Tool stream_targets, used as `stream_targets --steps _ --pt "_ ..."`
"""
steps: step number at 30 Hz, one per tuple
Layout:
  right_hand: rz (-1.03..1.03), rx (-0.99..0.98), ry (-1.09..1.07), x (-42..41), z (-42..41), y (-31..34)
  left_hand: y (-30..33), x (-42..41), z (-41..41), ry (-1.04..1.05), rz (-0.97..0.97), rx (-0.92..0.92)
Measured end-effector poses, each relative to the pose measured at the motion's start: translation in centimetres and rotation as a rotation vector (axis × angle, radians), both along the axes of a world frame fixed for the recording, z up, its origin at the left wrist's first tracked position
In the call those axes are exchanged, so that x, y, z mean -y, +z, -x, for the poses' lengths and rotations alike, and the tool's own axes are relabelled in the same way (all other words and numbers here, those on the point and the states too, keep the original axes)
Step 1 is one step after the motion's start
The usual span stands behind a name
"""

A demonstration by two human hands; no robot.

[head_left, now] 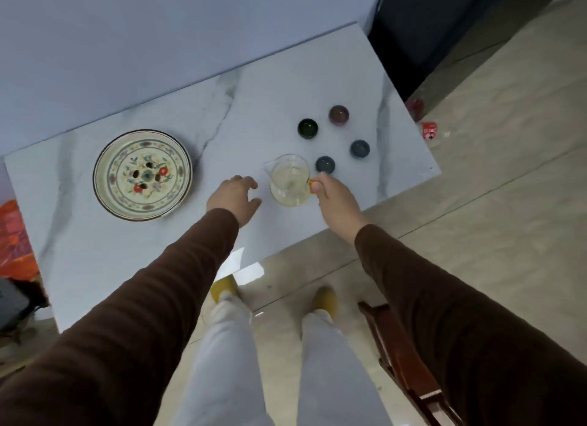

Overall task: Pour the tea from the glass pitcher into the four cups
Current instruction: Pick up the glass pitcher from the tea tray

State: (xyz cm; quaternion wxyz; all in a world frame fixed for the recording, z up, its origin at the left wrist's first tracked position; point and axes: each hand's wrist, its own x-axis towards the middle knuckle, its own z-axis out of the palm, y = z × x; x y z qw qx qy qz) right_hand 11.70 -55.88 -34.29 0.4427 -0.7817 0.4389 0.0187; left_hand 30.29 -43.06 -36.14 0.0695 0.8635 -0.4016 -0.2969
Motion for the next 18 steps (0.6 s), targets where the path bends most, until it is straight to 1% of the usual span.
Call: stream_targets --steps 4,7,18 --pt "-0.008 0.018 -0.006 3.2 5.2 1.0 0.8 2.8 5.9 0.016 -0.003 -0.016" --pt "0.024 0.005 0.003 5.6 6.7 1.2 1.2 4.9 7.9 0.007 0.001 -0.012" --pt "0.018 0.011 0.005 13.5 4.9 0.9 0.6 12.9 5.8 0.054 0.016 -0.003"
